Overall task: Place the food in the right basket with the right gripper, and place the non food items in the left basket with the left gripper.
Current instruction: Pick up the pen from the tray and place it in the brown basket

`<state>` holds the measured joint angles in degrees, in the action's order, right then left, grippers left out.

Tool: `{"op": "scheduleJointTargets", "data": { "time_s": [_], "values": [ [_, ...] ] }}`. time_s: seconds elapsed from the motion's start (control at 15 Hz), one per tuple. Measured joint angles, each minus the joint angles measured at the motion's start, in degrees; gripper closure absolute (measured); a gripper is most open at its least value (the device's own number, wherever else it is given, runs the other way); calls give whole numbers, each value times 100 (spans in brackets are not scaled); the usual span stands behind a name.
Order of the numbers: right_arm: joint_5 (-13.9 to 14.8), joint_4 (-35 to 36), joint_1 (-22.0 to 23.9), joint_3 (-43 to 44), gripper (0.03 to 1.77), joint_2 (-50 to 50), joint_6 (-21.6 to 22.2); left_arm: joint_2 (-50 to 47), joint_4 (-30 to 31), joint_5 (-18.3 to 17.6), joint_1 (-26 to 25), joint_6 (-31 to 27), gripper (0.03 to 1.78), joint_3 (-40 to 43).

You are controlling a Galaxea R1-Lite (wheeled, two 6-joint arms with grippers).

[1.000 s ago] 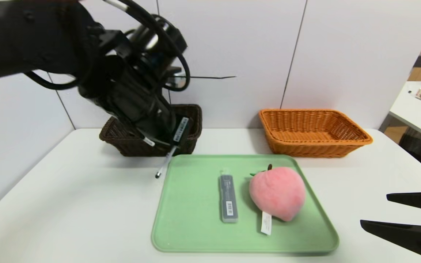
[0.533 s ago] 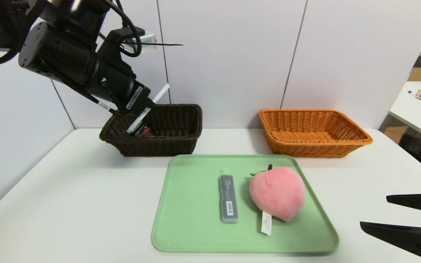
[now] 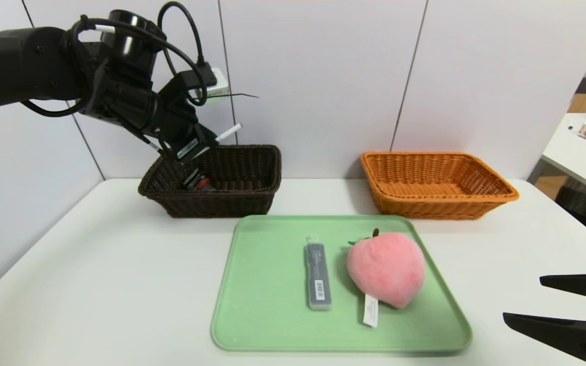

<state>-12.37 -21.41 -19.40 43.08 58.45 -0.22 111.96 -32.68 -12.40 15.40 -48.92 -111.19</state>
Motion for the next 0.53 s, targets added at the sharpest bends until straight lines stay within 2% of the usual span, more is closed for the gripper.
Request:
{"op": "scheduleJointTargets", "data": {
  "time_s": [0.13,0.27,0.53],
  "values": [
    [0,-4,20,-23,10,-13,1,188,50,-20,-116,-686,175,0],
    [0,-1,24,-61,10,-22,-2,350,113,-16,-184,-1136,175,0],
    [-2,-1,35,-87,10,-24,-2,673,383,22,-208,-1475,175,6]
  ]
}}
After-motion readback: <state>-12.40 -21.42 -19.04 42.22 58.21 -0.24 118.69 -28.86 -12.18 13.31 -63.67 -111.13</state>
